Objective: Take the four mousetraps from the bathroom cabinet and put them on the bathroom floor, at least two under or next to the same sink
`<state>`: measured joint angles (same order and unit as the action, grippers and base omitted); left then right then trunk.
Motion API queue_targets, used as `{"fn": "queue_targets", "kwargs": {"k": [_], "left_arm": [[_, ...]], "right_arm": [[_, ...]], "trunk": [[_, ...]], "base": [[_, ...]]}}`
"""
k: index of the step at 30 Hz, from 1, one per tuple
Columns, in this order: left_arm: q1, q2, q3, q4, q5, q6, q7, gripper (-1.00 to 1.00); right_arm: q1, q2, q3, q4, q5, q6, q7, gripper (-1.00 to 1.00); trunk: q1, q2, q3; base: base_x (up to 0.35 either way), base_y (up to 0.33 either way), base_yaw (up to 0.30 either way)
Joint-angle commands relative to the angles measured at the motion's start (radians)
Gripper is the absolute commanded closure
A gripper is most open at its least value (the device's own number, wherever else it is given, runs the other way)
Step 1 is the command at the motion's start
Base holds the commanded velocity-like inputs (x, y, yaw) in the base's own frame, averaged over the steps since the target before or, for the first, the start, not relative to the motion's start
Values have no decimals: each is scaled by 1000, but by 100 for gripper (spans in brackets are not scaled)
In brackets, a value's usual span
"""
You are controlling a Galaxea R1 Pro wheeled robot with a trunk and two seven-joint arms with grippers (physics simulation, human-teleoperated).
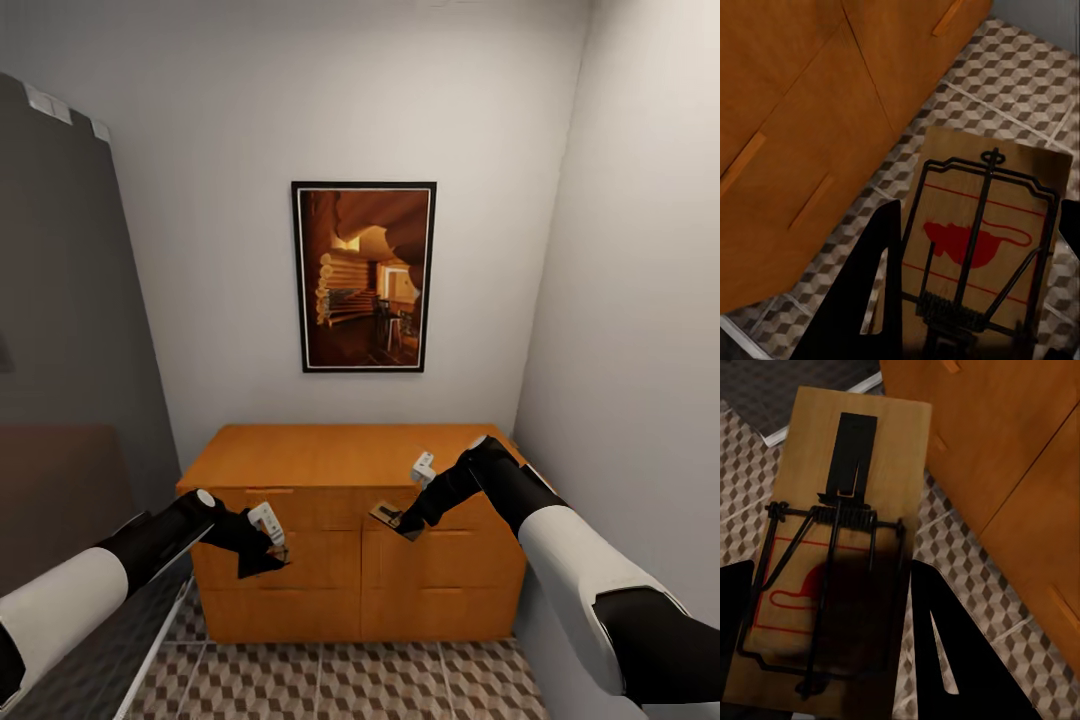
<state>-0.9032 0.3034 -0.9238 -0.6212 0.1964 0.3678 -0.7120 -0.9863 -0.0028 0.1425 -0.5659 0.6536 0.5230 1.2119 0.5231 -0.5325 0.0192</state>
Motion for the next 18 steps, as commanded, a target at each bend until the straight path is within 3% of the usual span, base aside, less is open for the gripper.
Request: {"fn": "queue_targets", "kwargs": {"k": [1,8,18], "left_arm": [[-1,0,-6,-2,9,7,4,100],[-2,-13,-7,-2,9,7,6,100],[-1,-7,1,-2,9,-8,24,100]], "right_arm": [[0,0,2,-2,0,14,4,100],[0,0,2,-2,0,14,5,100],[0,0,2,-2,0,14,5,100]], "trunk": [[-4,6,3],[-27,48,22],[-27,48,22]], "base": [[-325,-162,0],[-280,-128,0],[-31,-11,0]]}}
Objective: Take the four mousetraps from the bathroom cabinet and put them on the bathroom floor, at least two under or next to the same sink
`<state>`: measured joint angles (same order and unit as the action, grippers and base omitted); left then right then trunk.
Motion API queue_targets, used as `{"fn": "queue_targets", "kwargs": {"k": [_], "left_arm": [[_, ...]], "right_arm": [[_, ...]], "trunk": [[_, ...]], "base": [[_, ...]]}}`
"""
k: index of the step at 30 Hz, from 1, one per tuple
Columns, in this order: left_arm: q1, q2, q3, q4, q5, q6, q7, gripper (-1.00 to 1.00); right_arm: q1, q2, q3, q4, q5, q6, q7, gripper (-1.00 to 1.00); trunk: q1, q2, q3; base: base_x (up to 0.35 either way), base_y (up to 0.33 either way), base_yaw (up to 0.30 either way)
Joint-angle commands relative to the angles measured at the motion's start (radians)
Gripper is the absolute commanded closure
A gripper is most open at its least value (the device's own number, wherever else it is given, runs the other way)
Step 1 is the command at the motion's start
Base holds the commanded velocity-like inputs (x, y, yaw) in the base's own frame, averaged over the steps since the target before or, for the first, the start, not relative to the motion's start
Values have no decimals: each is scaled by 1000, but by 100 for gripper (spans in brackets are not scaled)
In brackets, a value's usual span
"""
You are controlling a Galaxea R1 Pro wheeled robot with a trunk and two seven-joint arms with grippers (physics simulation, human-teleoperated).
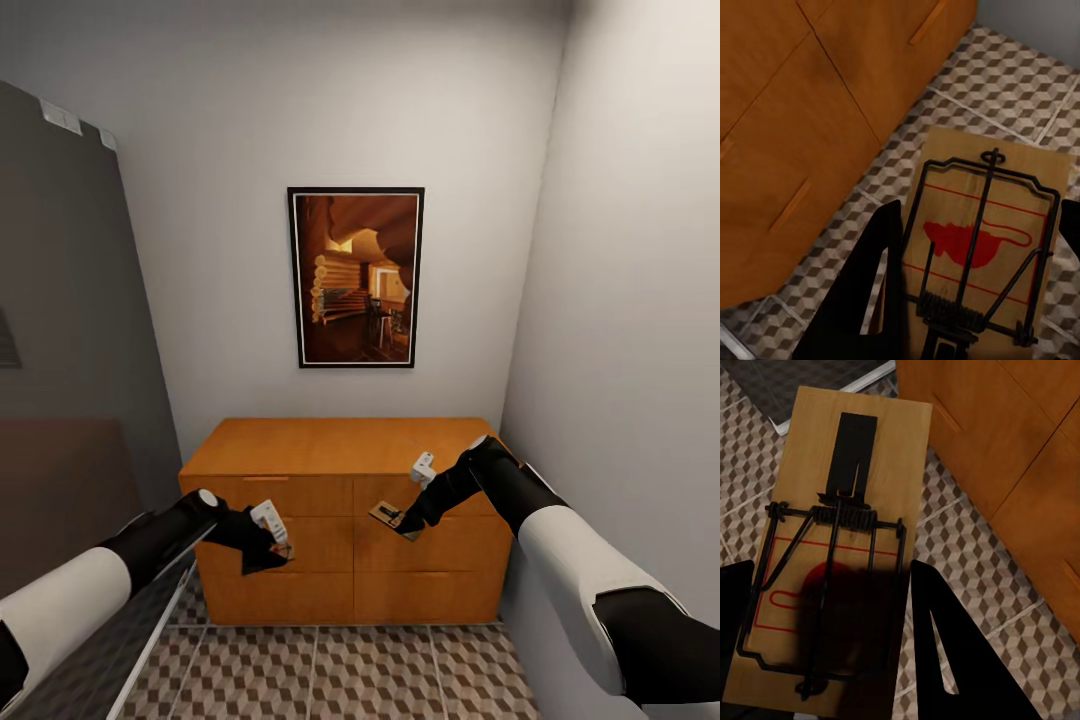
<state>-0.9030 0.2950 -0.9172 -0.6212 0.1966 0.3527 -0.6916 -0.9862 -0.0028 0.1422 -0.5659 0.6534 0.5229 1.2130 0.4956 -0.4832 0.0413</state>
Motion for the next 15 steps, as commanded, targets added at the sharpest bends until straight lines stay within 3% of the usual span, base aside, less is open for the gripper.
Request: {"fn": "queue_targets", "kwargs": {"k": [1,9,13,15], "left_arm": [[-1,-1,-8,-2,9,7,12,100],[2,-7,-14,-1,9,7,65,100],[2,-10,-14,0,9,10,154,100],[4,-13,-14,2,11,17,236,100]], "right_arm": [[0,0,2,-2,0,14,5,100],[0,0,2,-2,0,14,6,100],[0,0,2,-2,1,14,6,100],[0,0,2,-2,1,15,6,100]], "trunk": [[0,-1,0],[0,-1,0],[0,-1,0],[0,-1,0]], "base": [[-2,-1,0],[0,0,0],[0,0,0],[0,0,0]]}}
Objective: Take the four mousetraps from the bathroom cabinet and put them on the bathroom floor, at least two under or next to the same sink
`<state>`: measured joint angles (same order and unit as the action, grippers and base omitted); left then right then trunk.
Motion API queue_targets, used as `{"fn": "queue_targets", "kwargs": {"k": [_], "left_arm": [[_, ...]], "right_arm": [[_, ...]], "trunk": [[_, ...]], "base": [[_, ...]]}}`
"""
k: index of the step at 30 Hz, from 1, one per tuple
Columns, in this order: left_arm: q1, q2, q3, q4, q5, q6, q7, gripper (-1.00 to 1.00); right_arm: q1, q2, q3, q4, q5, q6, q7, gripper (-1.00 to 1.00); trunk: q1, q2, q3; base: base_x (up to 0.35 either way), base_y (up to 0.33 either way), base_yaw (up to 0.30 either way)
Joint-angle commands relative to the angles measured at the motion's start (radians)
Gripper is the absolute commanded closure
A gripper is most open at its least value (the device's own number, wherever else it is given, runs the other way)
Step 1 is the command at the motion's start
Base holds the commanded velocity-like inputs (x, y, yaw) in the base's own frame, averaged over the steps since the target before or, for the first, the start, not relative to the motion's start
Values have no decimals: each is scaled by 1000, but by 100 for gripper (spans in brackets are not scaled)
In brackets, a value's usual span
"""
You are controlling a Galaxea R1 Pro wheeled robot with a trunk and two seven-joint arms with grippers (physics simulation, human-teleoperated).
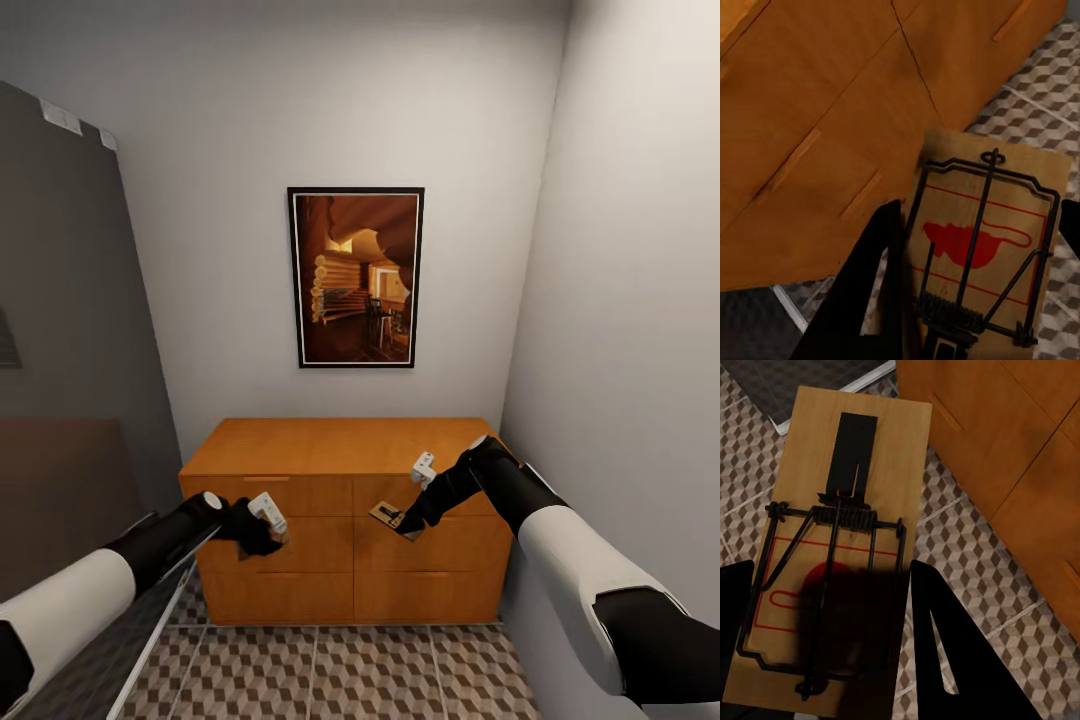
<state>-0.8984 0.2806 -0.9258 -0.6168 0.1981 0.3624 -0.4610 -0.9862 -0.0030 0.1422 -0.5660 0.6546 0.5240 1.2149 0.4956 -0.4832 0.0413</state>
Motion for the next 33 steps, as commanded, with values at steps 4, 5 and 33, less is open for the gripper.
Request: {"fn": "queue_targets", "kwargs": {"k": [4,5,33], "left_arm": [[4,-8,-8,30,12,13,122,100],[5,-9,-9,40,13,13,136,100],[6,-12,-11,60,23,8,159,100]], "right_arm": [[0,1,2,-2,0,13,3,100],[0,2,2,-3,0,13,3,100],[2,8,2,15,-1,12,1,100]], "trunk": [[0,-1,0],[0,-1,0],[0,-1,0]], "base": [[0,0,0],[0,0,0],[0,0,0]]}}
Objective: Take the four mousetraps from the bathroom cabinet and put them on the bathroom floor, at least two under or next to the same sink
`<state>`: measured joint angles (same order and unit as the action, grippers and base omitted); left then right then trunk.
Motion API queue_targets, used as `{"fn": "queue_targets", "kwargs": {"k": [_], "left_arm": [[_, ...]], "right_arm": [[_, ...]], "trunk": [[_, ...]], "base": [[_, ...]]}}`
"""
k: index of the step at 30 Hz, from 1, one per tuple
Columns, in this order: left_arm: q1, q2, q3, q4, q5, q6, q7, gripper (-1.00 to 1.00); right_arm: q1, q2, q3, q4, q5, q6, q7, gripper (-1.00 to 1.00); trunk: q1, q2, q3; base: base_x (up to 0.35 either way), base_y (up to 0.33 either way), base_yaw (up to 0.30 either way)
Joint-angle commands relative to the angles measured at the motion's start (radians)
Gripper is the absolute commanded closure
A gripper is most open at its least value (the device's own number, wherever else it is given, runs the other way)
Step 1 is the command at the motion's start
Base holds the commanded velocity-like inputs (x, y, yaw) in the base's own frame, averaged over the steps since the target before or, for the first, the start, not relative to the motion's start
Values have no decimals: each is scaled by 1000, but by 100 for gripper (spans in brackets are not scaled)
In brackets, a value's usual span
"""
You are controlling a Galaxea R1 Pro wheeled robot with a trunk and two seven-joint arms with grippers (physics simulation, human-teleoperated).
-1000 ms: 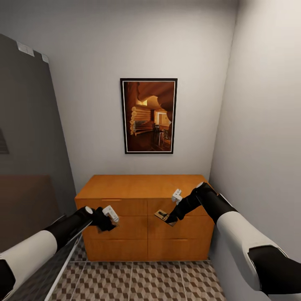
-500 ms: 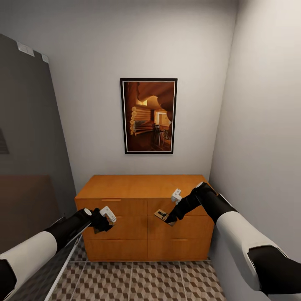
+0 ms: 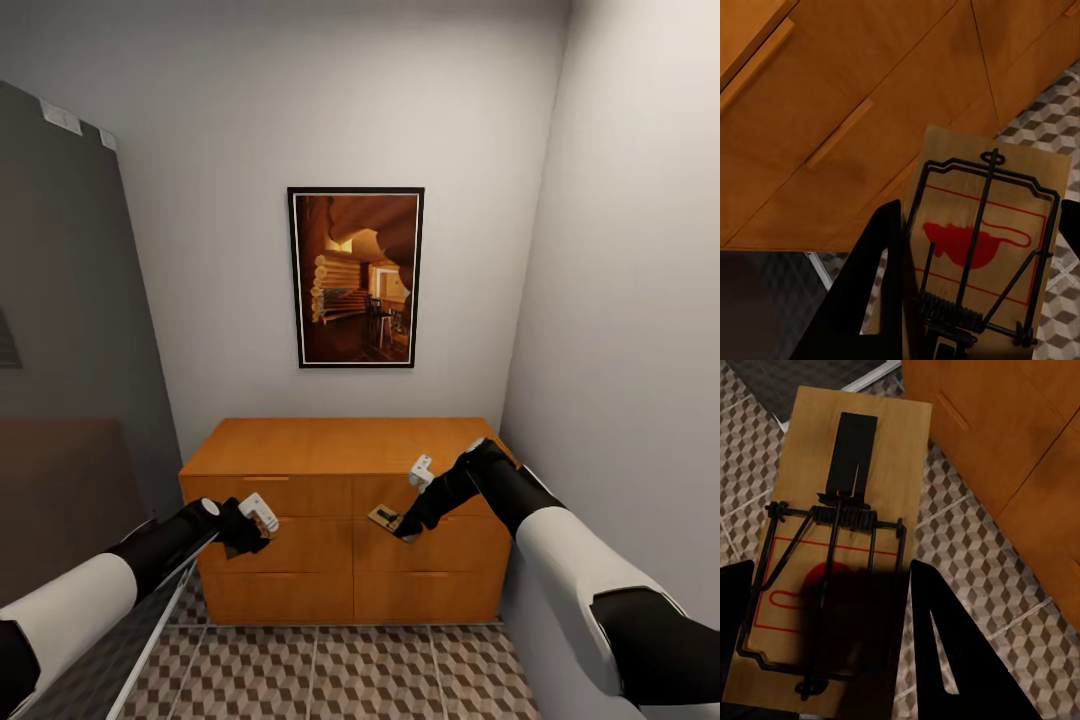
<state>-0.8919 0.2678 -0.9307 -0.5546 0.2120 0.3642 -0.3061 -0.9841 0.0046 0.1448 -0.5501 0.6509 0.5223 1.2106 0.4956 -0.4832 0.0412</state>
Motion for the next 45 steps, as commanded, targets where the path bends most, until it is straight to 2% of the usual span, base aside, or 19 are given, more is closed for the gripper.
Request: {"fn": "queue_targets", "kwargs": {"k": [1,9,12,15,16,17,19,20,23,24,26,28,30,33,37,39,40,41,45], "left_arm": [[-1,1,-6,-2,9,6,4,100],[0,-9,-5,-1,14,5,4,100],[3,-6,-4,0,53,2,5,100],[9,-4,-4,2,104,-1,9,100],[17,-3,-4,4,124,-1,11,100],[37,-7,-4,29,139,-3,14,100],[59,-13,-4,67,152,-8,15,100],[65,-16,-4,79,159,-12,16,100],[95,-43,-1,197,249,-82,36,100],[98,-49,-1,224,270,-101,43,100],[105,-79,-1,346,355,-184,68,100],[110,-104,-1,443,406,-248,79,100],[121,-132,0,547,454,-330,86,100],[146,-144,2,604,495,-392,90,100],[181,-145,5,624,557,-416,94,100],[206,-143,7,628,619,-424,104,100],[212,-142,8,629,636,-426,111,100],[224,-142,8,630,669,-431,129,100],[273,-143,7,631,752,-470,216,100]], "right_arm": [[1,1,-1,5,2,13,5,100],[4,1,-1,69,0,7,5,100],[4,-2,-2,113,-1,7,-4,100],[4,-3,-2,135,-2,7,-58,100],[4,-1,-3,155,-4,6,-119,100],[4,3,-6,205,-24,-3,-253,100],[5,5,-8,268,-72,-51,-358,100],[5,5,-8,288,-90,-72,-383,100],[6,6,-8,422,-216,-236,-529,100],[6,6,-8,447,-236,-263,-554,100],[6,6,-8,544,-303,-359,-651,100],[14,5,-8,585,-335,-416,-707,100],[50,4,-9,611,-359,-471,-754,100],[97,2,-9,623,-382,-509,-782,100],[155,2,-8,627,-423,-553,-833,100],[192,1,-9,628,-444,-585,-895,100],[200,0,-9,628,-447,-590,-912,100],[216,1,-9,628,-452,-598,-946,100],[276,2,-9,628,-457,-613,-1043,100]], "trunk": [[0,-1,0],[0,-1,0],[0,-1,0],[0,-1,0],[0,-1,0],[0,-1,0],[0,-1,0],[0,-1,0],[0,-1,0],[0,-1,0],[0,-1,0],[0,-1,0],[0,-1,0],[0,-1,0],[0,-1,0],[0,-1,0],[0,-1,0],[0,-1,0],[0,-1,0]], "base": [[0,0,0],[0,0,0],[0,0,0],[0,0,0],[0,0,0],[0,0,0],[0,0,0],[0,0,0],[0,0,0],[0,0,0],[0,0,0],[0,0,0],[0,0,0],[0,0,0],[0,0,0],[0,0,0],[0,0,0],[0,0,0],[0,0,0]]}}
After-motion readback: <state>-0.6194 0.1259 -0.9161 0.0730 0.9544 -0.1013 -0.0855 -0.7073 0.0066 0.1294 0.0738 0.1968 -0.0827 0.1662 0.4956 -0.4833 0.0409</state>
